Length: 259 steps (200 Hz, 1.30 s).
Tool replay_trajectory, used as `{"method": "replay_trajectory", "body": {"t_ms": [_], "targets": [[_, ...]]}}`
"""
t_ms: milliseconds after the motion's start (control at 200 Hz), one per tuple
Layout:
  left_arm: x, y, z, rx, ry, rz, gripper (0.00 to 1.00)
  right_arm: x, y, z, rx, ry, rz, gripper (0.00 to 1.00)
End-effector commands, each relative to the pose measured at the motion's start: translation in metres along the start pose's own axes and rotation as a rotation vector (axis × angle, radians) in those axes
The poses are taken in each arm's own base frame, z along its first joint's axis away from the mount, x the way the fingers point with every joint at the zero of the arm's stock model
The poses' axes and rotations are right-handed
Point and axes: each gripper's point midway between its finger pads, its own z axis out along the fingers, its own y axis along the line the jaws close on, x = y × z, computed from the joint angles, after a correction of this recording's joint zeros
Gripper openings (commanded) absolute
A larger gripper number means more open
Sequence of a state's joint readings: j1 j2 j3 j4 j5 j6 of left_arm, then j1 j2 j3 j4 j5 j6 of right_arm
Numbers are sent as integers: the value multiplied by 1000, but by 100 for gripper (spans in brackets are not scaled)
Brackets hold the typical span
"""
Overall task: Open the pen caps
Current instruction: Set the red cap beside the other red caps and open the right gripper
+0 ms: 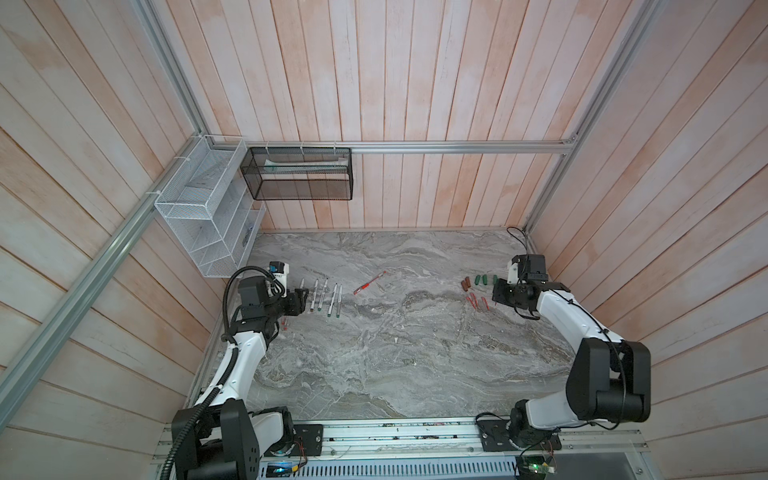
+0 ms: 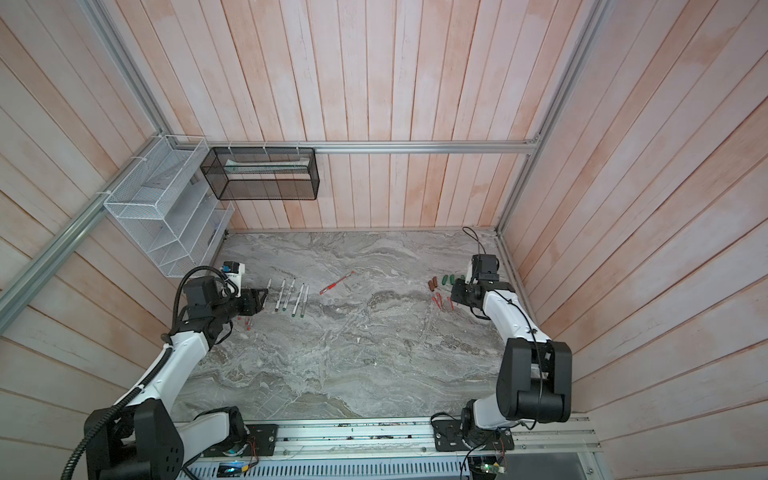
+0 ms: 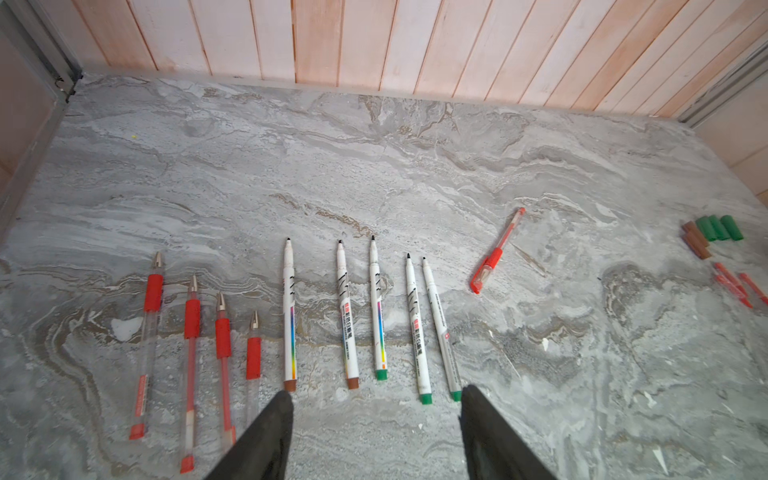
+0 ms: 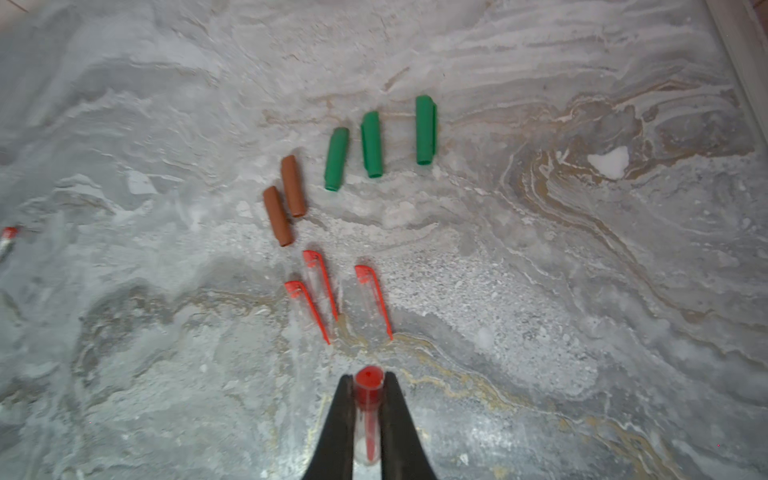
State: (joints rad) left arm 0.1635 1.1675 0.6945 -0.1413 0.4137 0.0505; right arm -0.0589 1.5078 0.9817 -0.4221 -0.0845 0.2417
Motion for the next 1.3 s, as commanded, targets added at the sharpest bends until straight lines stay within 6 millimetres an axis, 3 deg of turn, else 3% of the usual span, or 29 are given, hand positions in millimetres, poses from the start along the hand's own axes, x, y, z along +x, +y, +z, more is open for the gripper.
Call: {"method": "replay_trajectory", "body": {"t_ms": [0, 295, 850, 1080, 1290], "targets": [[-4, -5, -5, 20, -28, 1, 66, 5, -22, 11, 94, 51, -27, 0], [-7, -10, -5, 37, -39, 11, 66, 0, -20, 40, 87, 117, -74, 0], [-9, -5, -4, 26, -29, -10, 66, 14, -22, 74, 83, 207, -76, 2], [-10, -5, -4, 26, -30, -17, 66, 9, -19, 67, 86, 195, -79, 14], [-11, -5, -4, 29, -38, -18, 66, -5, -10, 44, 76, 124, -84, 22]]}}
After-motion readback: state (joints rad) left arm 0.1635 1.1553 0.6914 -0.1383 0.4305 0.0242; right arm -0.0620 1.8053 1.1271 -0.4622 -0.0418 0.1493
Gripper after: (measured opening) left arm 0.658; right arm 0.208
